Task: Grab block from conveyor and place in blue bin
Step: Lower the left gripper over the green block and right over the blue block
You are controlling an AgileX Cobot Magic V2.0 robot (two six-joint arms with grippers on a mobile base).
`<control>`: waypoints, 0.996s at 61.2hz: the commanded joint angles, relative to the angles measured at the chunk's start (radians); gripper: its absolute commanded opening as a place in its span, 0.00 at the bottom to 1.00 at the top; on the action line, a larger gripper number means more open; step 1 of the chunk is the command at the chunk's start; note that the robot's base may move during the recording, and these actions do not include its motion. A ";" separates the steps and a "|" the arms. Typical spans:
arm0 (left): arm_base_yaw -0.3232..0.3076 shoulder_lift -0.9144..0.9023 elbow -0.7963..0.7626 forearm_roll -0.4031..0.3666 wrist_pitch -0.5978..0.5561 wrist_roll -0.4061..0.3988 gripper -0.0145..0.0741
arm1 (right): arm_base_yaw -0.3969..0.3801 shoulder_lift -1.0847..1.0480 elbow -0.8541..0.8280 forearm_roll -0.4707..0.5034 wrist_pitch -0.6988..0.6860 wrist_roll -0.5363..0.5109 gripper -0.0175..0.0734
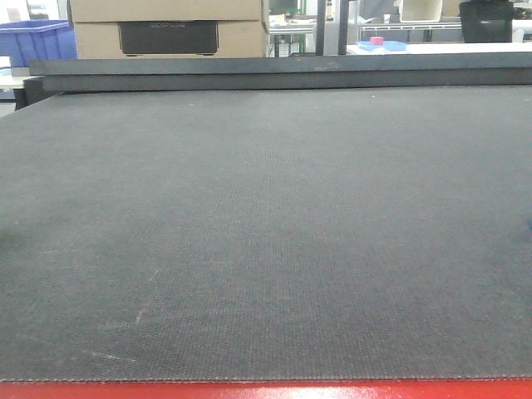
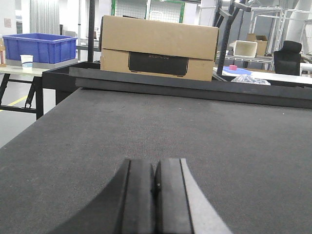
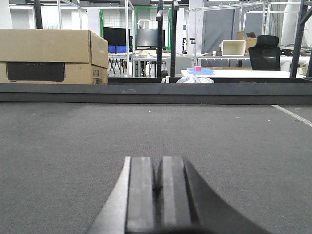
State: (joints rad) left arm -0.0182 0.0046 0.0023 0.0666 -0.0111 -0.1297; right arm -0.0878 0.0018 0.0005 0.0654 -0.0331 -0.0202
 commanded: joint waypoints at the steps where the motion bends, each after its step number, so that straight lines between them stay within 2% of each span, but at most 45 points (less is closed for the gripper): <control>1: 0.005 -0.005 -0.002 -0.004 -0.015 -0.005 0.04 | 0.001 -0.002 -0.001 0.001 -0.026 -0.006 0.01; 39: 0.005 -0.005 -0.002 -0.004 -0.017 -0.005 0.04 | 0.001 -0.002 -0.001 0.001 -0.026 -0.006 0.01; 45: 0.005 -0.005 -0.002 -0.004 -0.044 -0.005 0.04 | 0.001 -0.002 -0.001 0.001 -0.026 -0.006 0.01; 53: 0.005 -0.005 -0.002 -0.004 -0.044 -0.005 0.04 | 0.001 -0.002 -0.001 -0.011 -0.060 -0.009 0.01; 61: 0.005 -0.005 -0.086 -0.004 0.017 -0.005 0.04 | 0.001 -0.002 -0.023 -0.011 -0.077 -0.009 0.01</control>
State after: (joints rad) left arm -0.0182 0.0046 -0.0225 0.0666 -0.0068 -0.1297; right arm -0.0878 0.0018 0.0005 0.0631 -0.0785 -0.0202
